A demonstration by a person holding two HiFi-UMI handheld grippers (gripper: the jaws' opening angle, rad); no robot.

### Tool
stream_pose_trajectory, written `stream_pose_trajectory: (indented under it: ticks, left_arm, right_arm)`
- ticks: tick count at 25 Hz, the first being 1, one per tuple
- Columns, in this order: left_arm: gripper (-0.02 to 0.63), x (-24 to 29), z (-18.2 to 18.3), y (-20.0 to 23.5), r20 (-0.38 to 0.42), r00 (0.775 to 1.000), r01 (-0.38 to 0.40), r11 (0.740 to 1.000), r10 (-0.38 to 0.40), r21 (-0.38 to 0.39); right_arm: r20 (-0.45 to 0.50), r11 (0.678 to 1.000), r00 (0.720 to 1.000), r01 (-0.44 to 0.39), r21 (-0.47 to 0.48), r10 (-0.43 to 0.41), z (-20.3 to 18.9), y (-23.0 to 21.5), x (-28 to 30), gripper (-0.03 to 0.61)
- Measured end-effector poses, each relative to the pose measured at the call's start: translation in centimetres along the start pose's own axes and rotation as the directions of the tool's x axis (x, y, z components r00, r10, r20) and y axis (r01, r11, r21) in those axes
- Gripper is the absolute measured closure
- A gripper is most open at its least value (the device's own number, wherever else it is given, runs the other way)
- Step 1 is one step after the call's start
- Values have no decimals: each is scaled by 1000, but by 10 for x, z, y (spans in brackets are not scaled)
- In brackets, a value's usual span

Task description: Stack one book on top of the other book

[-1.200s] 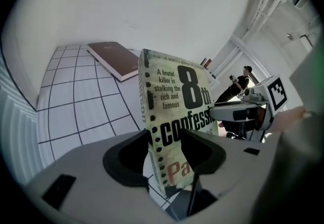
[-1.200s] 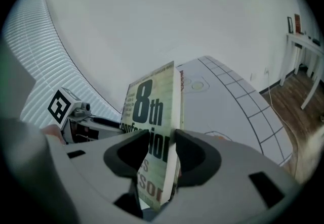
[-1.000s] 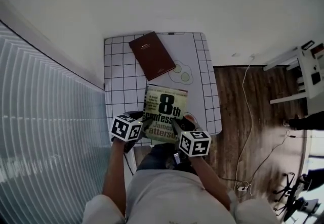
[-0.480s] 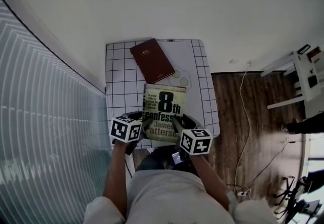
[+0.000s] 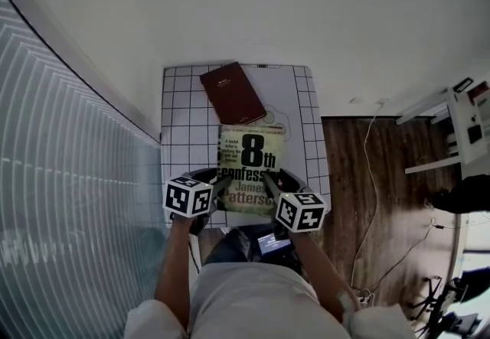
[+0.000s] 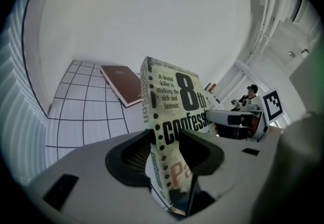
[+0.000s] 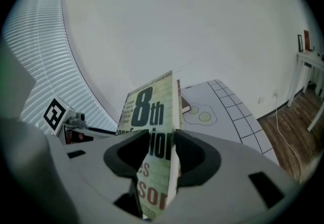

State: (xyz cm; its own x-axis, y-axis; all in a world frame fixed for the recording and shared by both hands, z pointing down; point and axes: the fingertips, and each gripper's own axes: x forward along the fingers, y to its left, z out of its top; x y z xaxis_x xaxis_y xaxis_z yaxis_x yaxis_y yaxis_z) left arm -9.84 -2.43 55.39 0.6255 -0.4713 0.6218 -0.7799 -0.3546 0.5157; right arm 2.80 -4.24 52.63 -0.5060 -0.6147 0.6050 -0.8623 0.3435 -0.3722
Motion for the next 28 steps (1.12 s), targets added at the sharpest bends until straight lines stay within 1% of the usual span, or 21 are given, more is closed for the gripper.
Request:
stream_pose_trajectory:
  ticks: [3, 7, 14, 18, 24, 28]
  left_arm:
    - [431, 4, 4, 2, 2, 1000, -2, 1000, 2, -16]
    - [433, 9, 13, 9, 11, 1000, -29, 999, 29, -27]
    - [432, 17, 35, 22, 23, 998, -60, 997, 61, -56]
    - [431, 20, 46, 33, 40, 996, -71, 994, 74, -86]
    - [433, 38, 64, 43, 48, 996, -70, 989, 77, -130]
    - [433, 54, 79, 55, 45, 995, -82, 987, 89, -138]
  right_arm:
    - [-9, 1000, 1000, -10, -6, 10, 6, -4, 6, 408]
    - [-25, 999, 999, -32, -14, 31, 15, -8, 19, 408]
    - [-45, 996, 996, -76, -45, 74, 43, -13, 47, 408]
    - [-58, 993, 994, -101, -66, 97, 57, -14, 65, 408]
    - [-77, 989, 990, -123, -81, 117, 80, -27, 90, 408]
    - [-94, 984, 986, -146, -100, 137, 97, -38, 114, 408]
